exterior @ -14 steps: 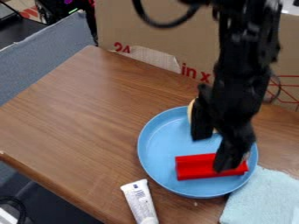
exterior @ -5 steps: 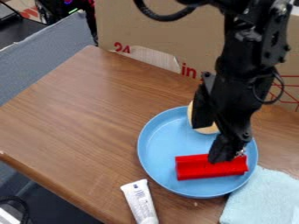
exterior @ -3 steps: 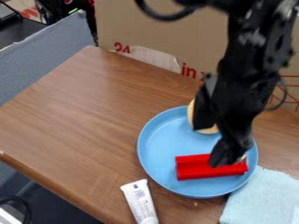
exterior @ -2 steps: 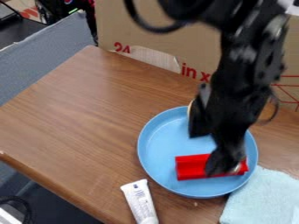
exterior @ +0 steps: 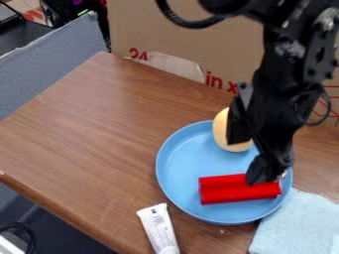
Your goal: Move the red object to the left side of the table
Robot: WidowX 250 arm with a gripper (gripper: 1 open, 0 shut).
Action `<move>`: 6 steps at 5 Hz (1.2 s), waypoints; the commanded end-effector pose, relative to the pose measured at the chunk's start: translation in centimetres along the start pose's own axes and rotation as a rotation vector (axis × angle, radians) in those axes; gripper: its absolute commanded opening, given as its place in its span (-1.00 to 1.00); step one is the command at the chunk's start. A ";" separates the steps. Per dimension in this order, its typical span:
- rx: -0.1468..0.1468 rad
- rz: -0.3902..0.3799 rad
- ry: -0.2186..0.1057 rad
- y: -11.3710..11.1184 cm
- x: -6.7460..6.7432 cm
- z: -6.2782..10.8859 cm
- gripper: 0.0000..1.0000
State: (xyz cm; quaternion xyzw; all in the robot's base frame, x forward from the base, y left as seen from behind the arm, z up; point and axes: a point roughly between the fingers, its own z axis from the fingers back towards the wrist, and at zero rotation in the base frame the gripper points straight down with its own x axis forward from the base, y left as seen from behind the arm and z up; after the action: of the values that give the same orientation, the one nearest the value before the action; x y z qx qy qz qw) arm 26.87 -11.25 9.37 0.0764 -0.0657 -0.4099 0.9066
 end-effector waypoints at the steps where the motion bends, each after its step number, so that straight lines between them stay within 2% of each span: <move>1: 0.010 0.018 -0.048 1.2 0.0 0.1 1.00; 2: -0.005 0.027 -0.051 0.8 -0.8 -1.0 1.00; 3: 0.009 0.019 -0.051 1.2 0.3 -0.8 1.00; 4: -0.004 0.038 -0.038 0.8 -0.2 -0.2 1.00; 5: -0.010 0.043 -0.043 -0.5 -0.5 -1.0 1.00; 6: 0.001 0.036 -0.062 -2.1 -0.3 -1.6 1.00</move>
State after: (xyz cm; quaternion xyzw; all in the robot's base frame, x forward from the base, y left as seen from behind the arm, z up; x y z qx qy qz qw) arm 25.07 -12.19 5.72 0.0655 -0.0634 -0.3990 0.9124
